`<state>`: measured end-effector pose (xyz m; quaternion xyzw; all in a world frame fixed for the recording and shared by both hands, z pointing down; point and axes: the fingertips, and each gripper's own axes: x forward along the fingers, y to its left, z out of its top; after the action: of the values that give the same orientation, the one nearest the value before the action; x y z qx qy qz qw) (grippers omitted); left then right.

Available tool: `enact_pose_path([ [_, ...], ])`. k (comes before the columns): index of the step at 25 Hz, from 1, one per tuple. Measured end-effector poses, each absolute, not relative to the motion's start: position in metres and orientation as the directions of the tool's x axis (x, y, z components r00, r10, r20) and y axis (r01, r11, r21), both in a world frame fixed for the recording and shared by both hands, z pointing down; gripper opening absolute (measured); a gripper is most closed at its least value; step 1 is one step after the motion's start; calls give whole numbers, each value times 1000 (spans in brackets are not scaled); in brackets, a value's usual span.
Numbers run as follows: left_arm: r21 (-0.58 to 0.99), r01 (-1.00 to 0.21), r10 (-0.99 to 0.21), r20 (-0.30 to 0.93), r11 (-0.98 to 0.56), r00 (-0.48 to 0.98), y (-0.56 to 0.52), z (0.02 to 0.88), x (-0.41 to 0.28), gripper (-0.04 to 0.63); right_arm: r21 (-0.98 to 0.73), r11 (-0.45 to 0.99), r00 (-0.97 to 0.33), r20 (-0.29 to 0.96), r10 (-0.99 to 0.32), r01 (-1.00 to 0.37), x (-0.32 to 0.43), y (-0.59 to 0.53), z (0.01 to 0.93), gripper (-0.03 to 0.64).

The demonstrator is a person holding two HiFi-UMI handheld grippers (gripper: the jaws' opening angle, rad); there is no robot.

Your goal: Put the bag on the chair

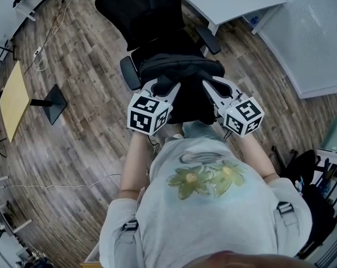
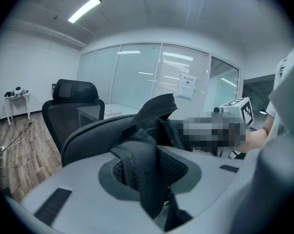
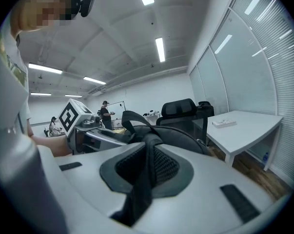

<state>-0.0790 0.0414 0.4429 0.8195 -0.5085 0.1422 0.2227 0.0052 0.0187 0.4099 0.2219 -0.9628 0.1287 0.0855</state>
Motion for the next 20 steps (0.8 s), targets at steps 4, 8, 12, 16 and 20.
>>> enact_pose_path([
  [4,237,-900,-766,474,-364,435,11,447,-89,117,-237,868,-893,234,-384,-435,-5,-8,413,44],
  [8,242,-902,-766,477,-356,431,-24,448,-97,115,-263,864,-896,240,-373,-430,-13,-41,414,43],
  [12,255,-905,-771,475,-341,424,-54,450,-105,117,-287,858,-899,246,-364,-426,-20,-68,416,43],
  [16,254,-910,-775,479,-327,412,-84,453,-112,117,-309,852,-901,249,-356,-422,-25,-94,420,44],
  [20,222,-923,-784,486,-316,385,-118,453,-121,117,-319,850,-902,250,-351,-419,-32,-125,421,44],
])
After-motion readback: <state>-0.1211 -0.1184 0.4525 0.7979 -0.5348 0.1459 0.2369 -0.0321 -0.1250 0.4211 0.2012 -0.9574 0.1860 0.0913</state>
